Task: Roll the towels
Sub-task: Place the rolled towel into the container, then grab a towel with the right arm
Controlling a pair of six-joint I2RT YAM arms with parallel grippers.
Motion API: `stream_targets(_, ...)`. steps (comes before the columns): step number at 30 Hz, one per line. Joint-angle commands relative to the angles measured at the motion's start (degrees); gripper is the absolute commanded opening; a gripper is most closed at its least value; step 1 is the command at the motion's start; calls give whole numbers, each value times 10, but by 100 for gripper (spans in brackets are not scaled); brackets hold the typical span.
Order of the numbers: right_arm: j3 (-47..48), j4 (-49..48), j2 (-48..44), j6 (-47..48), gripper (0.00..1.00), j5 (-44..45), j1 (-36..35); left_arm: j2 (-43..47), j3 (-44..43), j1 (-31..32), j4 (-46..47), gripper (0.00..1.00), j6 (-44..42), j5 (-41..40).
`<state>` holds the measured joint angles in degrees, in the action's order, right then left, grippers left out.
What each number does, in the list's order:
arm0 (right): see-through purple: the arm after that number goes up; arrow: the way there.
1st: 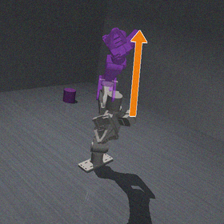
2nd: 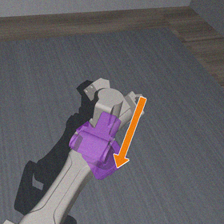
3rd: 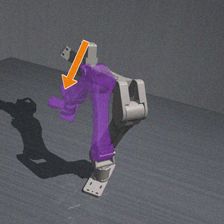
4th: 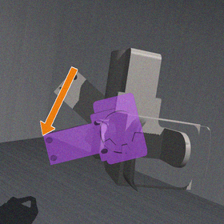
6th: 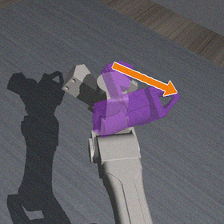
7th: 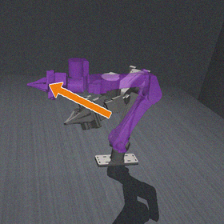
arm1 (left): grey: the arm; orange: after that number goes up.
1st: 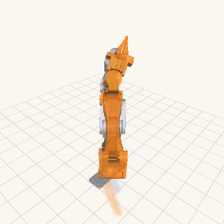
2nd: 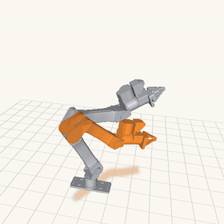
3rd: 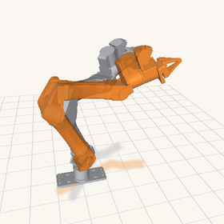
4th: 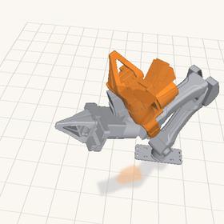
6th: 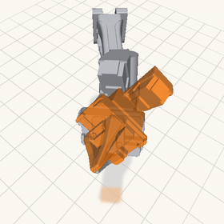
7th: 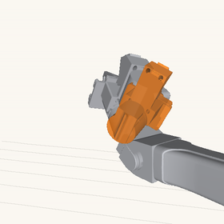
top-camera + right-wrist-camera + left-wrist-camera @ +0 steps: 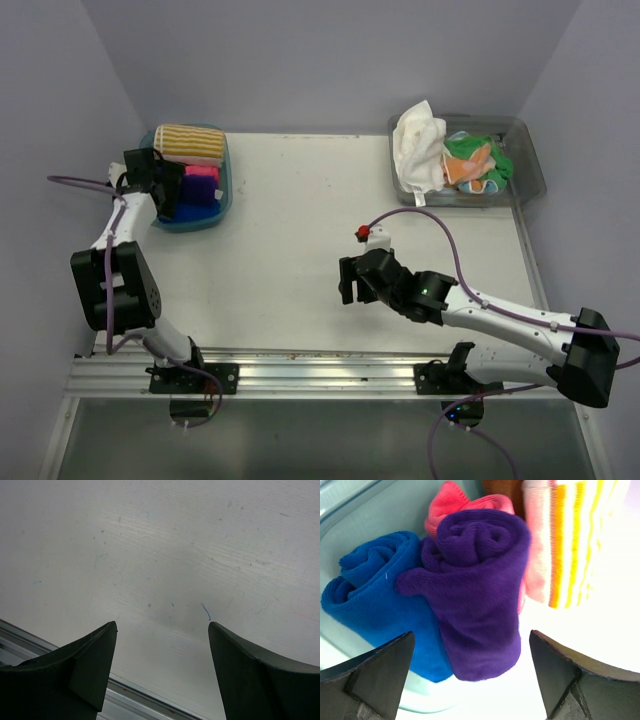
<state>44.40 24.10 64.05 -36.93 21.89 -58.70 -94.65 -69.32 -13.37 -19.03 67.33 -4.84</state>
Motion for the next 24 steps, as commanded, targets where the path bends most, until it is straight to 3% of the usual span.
stream_targets(1, 1, -8, -16, -2, 77, -4, 2, 49, -24, 1, -14, 100, -23, -19)
stream_targets(9, -3, -6, -23, -3, 77, -4, 3, 99, -36, 2, -7, 100, -64, -27)
stream_targets(13, 5, 11, -35, 4, 79, 20, 4, 124, -54, 3, -19, 100, -103, -18)
stream_targets(16, 31, 58, -37, 21, 80, 65, 23, 148, -90, 30, -60, 100, -160, -58)
stream_targets(19, 59, 94, -45, 41, 82, 66, 116, 171, -112, 75, -73, 100, -224, -74)
stream_targets(21, 93, 104, -51, 46, 82, 31, 217, 180, -115, 102, -71, 100, -266, -76)
stream_targets(24, 156, 125, -19, 41, 81, 19, 329, 163, -129, 180, -98, 100, -301, -97)
